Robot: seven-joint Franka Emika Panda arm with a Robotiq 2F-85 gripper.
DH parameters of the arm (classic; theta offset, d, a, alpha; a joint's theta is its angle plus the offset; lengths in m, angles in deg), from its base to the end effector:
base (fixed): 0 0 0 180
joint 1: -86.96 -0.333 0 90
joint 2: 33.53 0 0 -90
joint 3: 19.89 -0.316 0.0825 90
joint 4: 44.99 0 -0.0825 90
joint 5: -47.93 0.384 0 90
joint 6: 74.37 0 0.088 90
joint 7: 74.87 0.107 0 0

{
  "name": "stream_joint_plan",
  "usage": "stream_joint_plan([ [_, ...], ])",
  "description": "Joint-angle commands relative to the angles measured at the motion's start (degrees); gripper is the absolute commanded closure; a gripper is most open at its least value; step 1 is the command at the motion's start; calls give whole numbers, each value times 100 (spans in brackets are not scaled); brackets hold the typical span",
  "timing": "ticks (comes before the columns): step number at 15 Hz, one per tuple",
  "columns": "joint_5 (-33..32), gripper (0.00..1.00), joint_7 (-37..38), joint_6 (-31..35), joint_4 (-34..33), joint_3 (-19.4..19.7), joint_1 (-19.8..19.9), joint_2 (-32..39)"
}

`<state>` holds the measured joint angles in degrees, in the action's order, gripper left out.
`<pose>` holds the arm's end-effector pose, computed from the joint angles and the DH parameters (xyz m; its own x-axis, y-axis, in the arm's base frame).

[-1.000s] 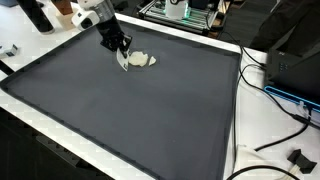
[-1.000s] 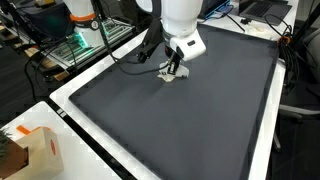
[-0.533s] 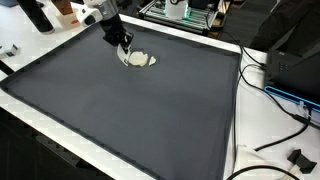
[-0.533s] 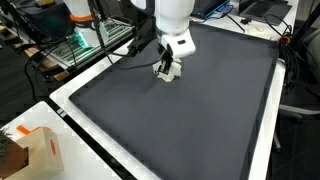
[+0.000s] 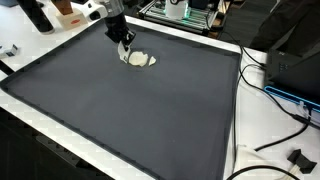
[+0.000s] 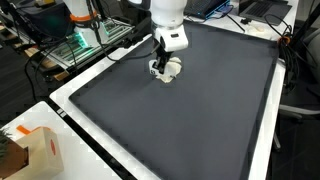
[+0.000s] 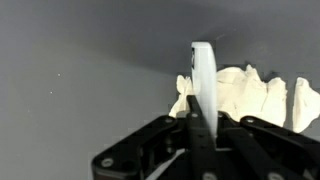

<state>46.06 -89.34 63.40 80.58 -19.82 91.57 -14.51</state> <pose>0.5436 -0.0447 0.2230 0.9736 0.1944 -0.1200 0.1945 -0.9808 -0.0110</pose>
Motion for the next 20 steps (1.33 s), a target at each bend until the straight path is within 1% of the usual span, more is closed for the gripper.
stream_joint_plan([
  [1, -299, 99, 134, 661, 441, 149, -42, 106],
  [6, -343, 99, 114, 1067, 722, 162, -30, -105],
  [12, -336, 99, -4, 1198, 952, 85, -76, -394],
  [15, -515, 99, 56, 1221, 1088, 95, -175, -615],
  [20, -1058, 99, 444, 1203, 1263, 161, -378, -905],
])
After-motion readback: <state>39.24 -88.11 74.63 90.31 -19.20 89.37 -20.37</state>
